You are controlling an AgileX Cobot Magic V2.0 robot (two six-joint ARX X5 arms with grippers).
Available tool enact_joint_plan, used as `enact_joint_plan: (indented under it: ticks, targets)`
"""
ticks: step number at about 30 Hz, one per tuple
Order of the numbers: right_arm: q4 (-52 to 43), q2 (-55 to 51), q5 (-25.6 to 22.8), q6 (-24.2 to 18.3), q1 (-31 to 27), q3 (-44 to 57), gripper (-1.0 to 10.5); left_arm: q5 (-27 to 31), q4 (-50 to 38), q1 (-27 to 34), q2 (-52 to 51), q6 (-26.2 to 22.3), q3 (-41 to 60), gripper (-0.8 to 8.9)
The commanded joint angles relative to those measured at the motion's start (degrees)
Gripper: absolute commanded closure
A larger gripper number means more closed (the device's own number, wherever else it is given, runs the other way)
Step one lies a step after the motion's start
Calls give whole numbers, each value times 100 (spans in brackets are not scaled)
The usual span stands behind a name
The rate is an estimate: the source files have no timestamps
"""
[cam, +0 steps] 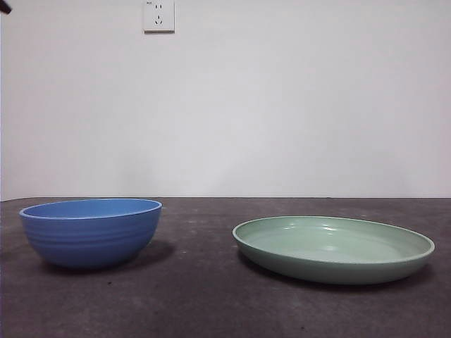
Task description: Pick up the blue bowl, put it on the green plate, put it on desk
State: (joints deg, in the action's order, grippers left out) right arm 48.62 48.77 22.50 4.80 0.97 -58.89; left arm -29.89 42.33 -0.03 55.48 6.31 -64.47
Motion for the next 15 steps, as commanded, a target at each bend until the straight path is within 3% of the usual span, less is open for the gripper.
enact_joint_plan:
  ticks: [1,4,15]
  targets:
    - [-39,20,22,59,9,-92,500,-17,-31,-11,37,-66,-138,275]
    - [-39,20,22,61,9,-92,353,-17,-31,-37,37,-68,-138,247]
    - [-59,20,22,57,9,-92,354,-15,317,-160,208,-74,-138,251]
